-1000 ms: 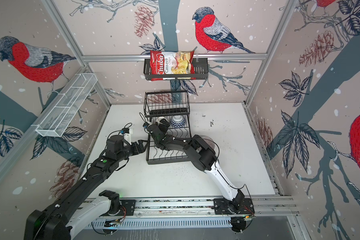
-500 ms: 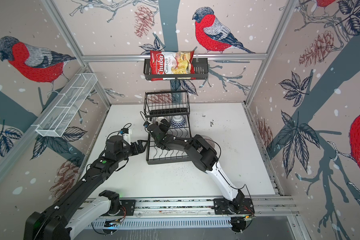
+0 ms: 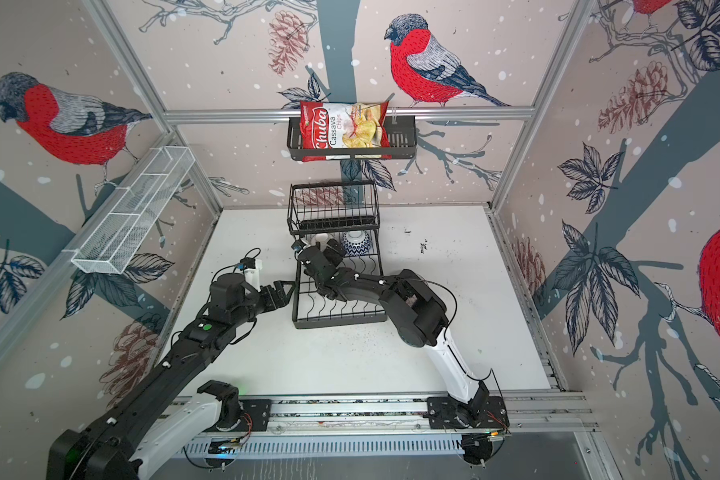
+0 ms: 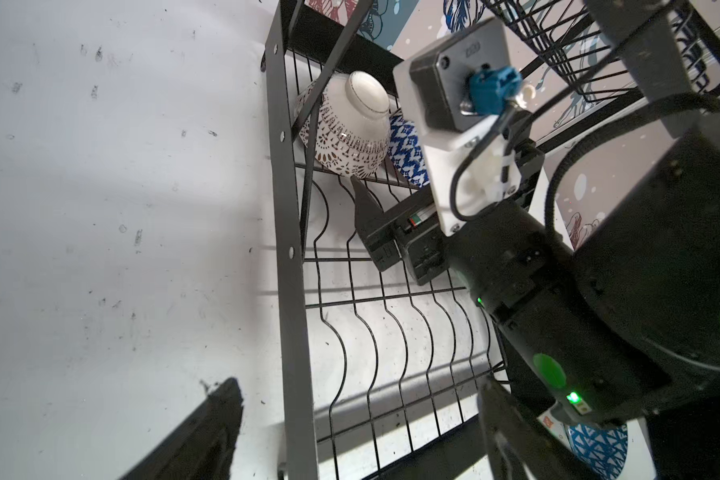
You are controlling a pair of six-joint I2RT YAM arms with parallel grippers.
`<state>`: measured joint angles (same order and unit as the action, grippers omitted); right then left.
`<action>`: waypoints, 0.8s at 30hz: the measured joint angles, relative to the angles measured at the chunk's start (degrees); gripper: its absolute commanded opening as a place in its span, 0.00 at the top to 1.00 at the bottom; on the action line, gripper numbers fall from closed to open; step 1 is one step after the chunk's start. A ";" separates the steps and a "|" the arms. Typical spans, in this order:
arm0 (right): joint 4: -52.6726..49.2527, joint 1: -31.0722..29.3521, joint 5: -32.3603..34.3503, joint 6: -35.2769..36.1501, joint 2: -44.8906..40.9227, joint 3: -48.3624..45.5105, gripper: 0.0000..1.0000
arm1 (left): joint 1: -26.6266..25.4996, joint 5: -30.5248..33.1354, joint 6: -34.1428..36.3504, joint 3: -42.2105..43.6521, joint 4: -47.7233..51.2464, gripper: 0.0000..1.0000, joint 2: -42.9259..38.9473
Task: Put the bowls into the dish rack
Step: 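Withdraw the right gripper from the rack toward the blue-and-orange bowl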
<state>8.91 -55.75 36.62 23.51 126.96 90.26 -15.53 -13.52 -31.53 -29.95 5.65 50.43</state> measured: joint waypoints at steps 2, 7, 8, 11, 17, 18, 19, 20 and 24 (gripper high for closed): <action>-0.50 -0.02 -0.83 -1.99 -1.42 -1.05 0.00 | 0.00 0.00 -0.09 0.26 -0.48 0.12 -0.17; -2.43 -0.15 -2.32 -6.99 -4.50 -3.08 0.00 | 0.00 0.04 -0.22 0.55 -0.63 0.12 -0.22; -3.21 -0.20 -2.60 -7.98 -4.92 -3.21 0.01 | 0.00 0.04 -0.22 0.57 -0.66 0.12 -0.20; -5.68 -0.46 -4.04 -11.78 -6.27 -3.52 0.01 | 0.00 0.04 -0.26 0.59 -0.68 0.12 0.09; -9.51 -0.70 -7.15 -19.15 -10.05 -5.95 0.01 | 0.00 -0.26 -1.05 0.59 -1.25 0.11 1.09; -10.27 -0.70 -7.67 -20.24 -10.71 -6.60 0.01 | 0.00 -0.48 -1.05 0.59 -1.44 0.07 1.27; -10.80 -0.68 -8.33 -21.20 -11.32 -7.21 0.01 | 0.00 -0.63 -1.03 0.57 -1.57 0.04 1.44; -11.39 -0.66 -8.70 -22.45 -11.93 -7.82 0.01 | 0.00 -0.92 -1.01 0.55 -1.62 0.04 1.62; -13.60 -0.76 -10.67 -26.18 -14.14 -9.97 0.02 | 0.00 -1.49 -1.03 0.15 -1.79 0.04 2.60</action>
<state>-4.69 -56.51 25.96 -2.68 112.81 80.29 -15.53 -15.00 -32.56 -29.80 3.86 53.04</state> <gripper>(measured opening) 0.982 0.960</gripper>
